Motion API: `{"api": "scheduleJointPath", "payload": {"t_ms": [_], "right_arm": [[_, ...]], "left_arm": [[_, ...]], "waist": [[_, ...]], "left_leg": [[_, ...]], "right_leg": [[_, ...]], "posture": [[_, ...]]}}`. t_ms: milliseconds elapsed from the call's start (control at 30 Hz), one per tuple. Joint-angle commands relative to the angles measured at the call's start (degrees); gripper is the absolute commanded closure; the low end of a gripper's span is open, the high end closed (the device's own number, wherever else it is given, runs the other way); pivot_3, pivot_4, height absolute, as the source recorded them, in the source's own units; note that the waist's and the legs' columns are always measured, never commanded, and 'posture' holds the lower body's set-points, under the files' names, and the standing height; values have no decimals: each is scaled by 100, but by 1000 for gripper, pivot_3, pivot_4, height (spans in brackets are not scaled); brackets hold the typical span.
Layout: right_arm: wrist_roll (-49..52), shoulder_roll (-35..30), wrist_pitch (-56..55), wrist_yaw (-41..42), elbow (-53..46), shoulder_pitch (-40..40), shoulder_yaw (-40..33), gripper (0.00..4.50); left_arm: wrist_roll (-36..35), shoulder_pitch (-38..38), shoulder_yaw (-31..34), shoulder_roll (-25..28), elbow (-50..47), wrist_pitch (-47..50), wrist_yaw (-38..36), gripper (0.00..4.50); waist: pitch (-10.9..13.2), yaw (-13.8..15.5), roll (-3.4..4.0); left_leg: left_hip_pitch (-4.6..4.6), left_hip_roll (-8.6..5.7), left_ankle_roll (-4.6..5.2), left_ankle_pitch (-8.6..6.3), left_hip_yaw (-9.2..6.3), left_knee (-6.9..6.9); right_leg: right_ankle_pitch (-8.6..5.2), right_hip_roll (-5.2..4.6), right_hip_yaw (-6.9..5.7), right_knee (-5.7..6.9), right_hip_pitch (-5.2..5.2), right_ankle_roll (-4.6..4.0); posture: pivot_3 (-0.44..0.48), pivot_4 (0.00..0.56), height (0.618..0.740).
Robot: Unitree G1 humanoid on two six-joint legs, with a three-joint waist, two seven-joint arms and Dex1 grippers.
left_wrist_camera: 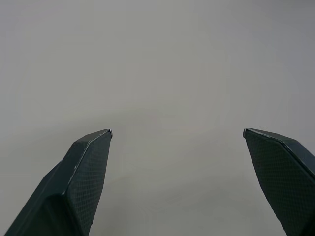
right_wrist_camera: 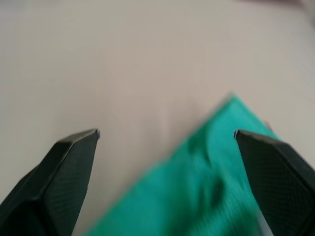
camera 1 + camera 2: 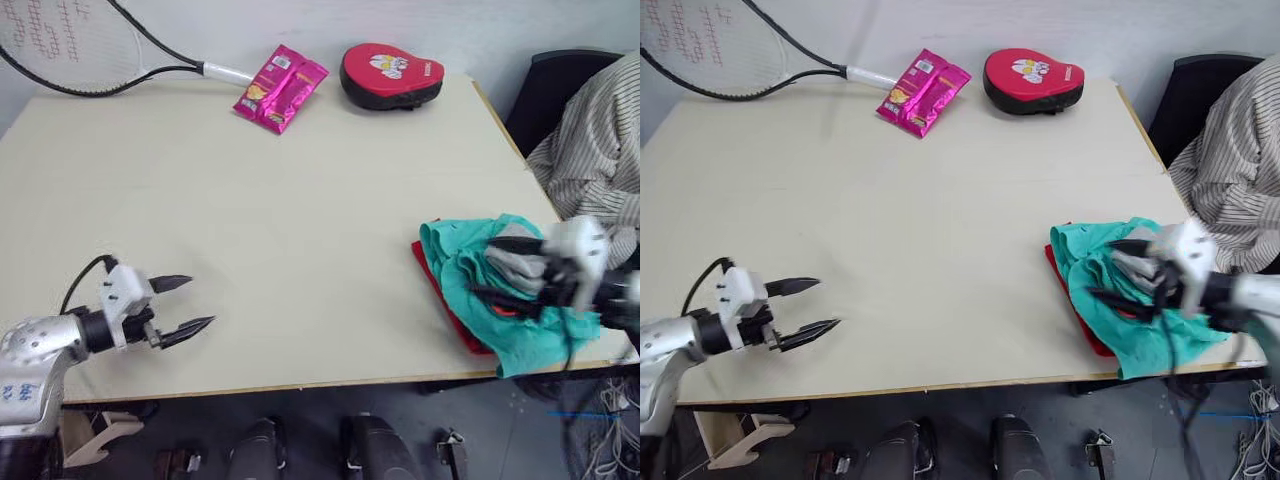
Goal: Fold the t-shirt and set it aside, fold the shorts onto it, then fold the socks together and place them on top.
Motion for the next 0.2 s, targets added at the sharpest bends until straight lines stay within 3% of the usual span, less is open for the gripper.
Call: {"api": "scheduleJointPath", "payload": {"t_ms": [33,200], "right_arm": [[-829,804,-1838,966,933,-851,864,24],[-1242,1554,-3021,1668,2252,-1563,1367,24]], "left_arm": [[238,440,334,-108,-214,-537,271,0],[176,768,504,-188,-286,-789,337,0]], "waist": [[3,5,1],[4,39,-2]], "left_leg": [[2,-5,6,0,7,5],[12,-7,30,-10,25,31]], "right_leg": [[-1,-5,5,6,-2,1],[-1,-23,12,25,4,1]], "posture": [[0,150,740],[0,150,740]]}}
